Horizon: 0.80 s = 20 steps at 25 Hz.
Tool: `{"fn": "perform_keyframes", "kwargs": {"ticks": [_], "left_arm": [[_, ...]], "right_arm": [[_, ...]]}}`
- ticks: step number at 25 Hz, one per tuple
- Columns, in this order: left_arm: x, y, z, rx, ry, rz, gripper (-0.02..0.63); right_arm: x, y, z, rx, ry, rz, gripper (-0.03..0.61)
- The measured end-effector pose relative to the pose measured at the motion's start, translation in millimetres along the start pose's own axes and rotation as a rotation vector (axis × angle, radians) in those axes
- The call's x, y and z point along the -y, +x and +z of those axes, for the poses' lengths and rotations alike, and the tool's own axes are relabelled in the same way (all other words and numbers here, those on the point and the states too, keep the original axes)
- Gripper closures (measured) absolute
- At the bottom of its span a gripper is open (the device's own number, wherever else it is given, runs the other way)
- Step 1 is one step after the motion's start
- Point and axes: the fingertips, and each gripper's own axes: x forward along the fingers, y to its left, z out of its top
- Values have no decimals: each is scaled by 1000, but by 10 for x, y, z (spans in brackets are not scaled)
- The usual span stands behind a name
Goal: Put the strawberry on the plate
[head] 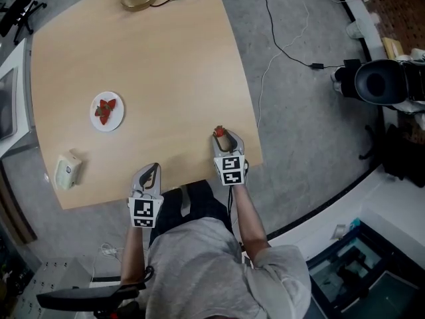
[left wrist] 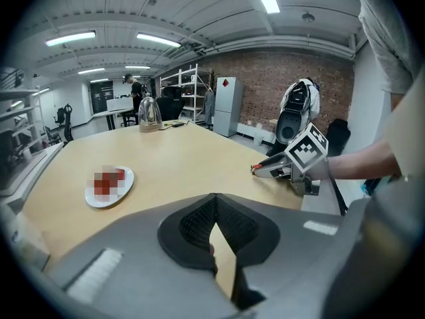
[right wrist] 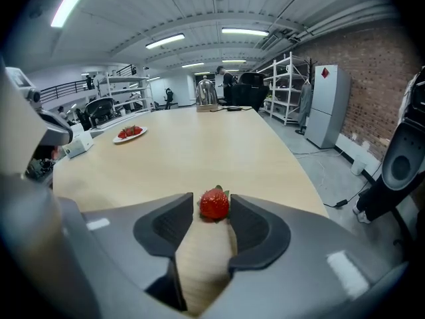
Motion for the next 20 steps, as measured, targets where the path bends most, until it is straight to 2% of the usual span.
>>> {"fn": "perform_keyframes", "kwargs": {"ticks": [11, 20], "left_arm": [[-43, 27, 5, -2, -26, 22, 594], [-86, 13, 50, 11, -47, 59, 594]], "right_arm": [[38, 71, 10, -33, -28, 4, 431], [50, 84, 60, -29, -37, 44, 437]]}}
